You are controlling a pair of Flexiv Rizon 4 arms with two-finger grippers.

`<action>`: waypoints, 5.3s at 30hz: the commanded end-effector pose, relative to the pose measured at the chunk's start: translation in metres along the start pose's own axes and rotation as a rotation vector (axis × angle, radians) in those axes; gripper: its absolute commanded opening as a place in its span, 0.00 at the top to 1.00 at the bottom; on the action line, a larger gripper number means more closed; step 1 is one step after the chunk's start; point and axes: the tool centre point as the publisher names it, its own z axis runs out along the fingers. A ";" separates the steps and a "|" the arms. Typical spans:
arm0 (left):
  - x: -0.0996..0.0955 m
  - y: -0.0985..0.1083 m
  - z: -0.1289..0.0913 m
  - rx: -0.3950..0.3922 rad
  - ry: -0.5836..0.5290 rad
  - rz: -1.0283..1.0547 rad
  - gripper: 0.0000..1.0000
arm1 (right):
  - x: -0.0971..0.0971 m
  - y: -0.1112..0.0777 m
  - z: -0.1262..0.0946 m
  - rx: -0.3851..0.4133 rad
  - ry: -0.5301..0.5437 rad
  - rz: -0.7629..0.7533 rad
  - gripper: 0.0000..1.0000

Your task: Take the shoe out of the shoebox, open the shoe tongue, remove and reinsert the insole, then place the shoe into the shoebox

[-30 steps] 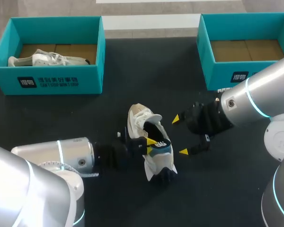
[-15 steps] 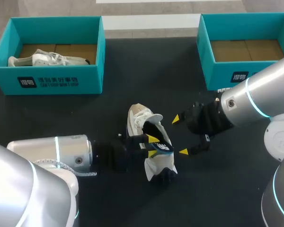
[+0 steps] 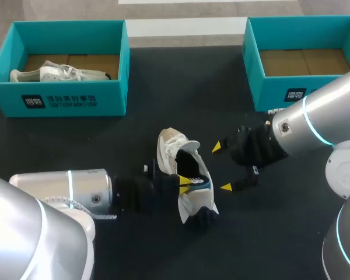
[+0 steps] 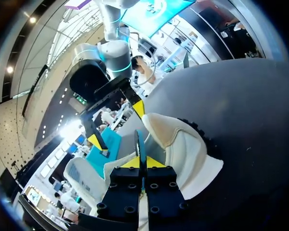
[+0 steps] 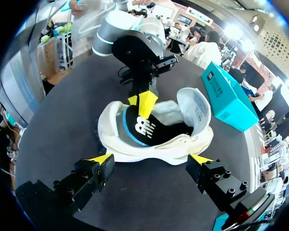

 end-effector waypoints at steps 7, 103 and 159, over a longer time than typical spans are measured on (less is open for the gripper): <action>0.000 0.004 0.003 -0.002 0.038 -0.005 0.75 | 0.001 0.001 0.000 0.003 -0.002 0.001 0.00; -0.095 -0.034 -0.029 0.057 0.979 0.393 0.00 | -0.044 -0.056 -0.151 0.130 0.148 0.064 0.00; -0.034 0.002 -0.001 -0.306 1.211 0.367 1.00 | -0.044 -0.056 -0.151 0.130 0.148 0.064 0.00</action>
